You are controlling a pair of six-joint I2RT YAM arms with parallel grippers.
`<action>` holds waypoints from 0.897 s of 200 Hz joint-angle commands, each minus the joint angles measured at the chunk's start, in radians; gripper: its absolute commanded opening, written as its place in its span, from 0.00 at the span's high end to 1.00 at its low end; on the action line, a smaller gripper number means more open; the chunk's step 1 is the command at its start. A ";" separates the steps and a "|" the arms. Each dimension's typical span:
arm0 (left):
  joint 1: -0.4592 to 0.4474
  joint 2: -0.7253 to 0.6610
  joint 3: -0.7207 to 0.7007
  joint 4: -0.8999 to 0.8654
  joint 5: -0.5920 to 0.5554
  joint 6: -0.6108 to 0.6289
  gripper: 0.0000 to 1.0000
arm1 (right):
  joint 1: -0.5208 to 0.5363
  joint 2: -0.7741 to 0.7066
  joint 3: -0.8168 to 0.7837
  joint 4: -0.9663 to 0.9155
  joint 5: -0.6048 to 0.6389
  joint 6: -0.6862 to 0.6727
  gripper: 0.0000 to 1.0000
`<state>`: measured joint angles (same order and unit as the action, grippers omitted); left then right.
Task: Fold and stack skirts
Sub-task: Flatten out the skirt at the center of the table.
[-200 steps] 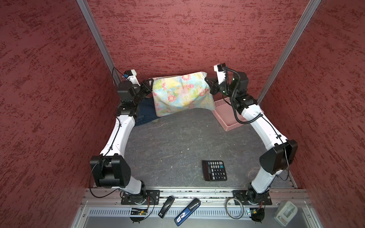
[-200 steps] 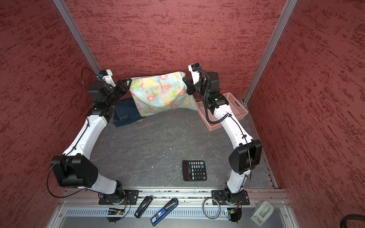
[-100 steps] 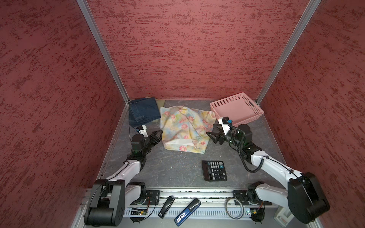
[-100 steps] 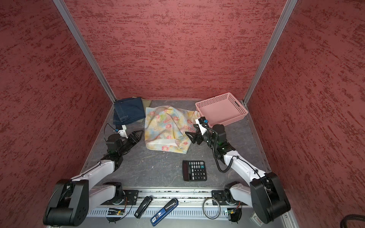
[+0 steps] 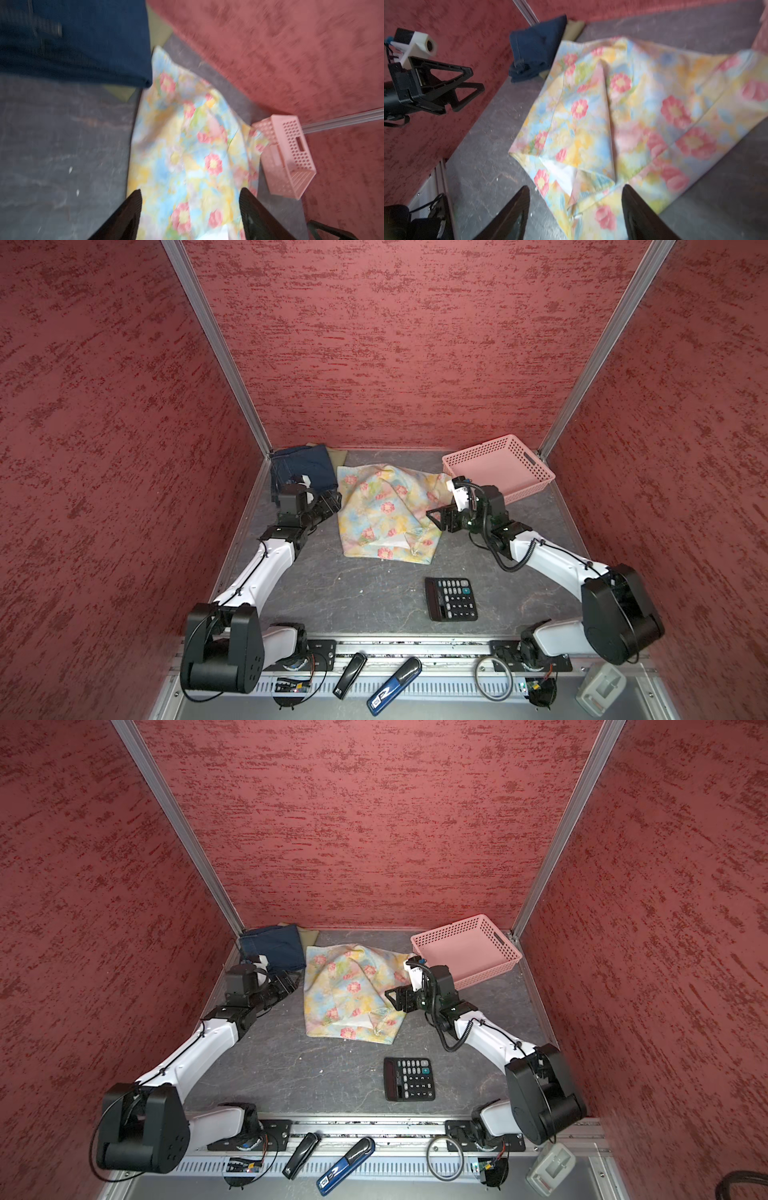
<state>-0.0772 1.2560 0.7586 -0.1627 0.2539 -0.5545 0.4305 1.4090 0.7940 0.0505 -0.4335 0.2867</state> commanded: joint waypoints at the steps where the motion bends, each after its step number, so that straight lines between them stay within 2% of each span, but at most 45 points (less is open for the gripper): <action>1: -0.084 0.028 0.061 -0.285 -0.026 0.145 0.34 | 0.016 -0.023 -0.039 -0.086 0.058 0.032 0.29; 16: -0.173 0.060 0.100 -0.370 -0.119 0.211 0.36 | 0.015 -0.038 -0.078 -0.057 0.063 0.046 0.29; 72: -0.423 0.151 0.118 -0.469 -0.504 0.202 0.37 | 0.016 -0.075 -0.125 0.034 0.075 0.052 0.27; 93: -0.476 0.145 0.100 -0.489 -0.572 0.147 0.34 | 0.016 -0.091 -0.157 0.099 0.063 0.063 0.27; 115: -0.478 0.165 0.113 -0.512 -0.621 0.121 0.33 | 0.017 -0.096 -0.172 0.117 0.066 0.056 0.27; 179: -0.551 0.390 0.263 -0.674 -0.721 0.098 0.34 | 0.019 -0.171 -0.251 0.184 0.095 0.031 0.26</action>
<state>-0.5987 1.5829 0.9710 -0.7559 -0.3973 -0.4377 0.4469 1.2686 0.5613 0.1574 -0.3580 0.3252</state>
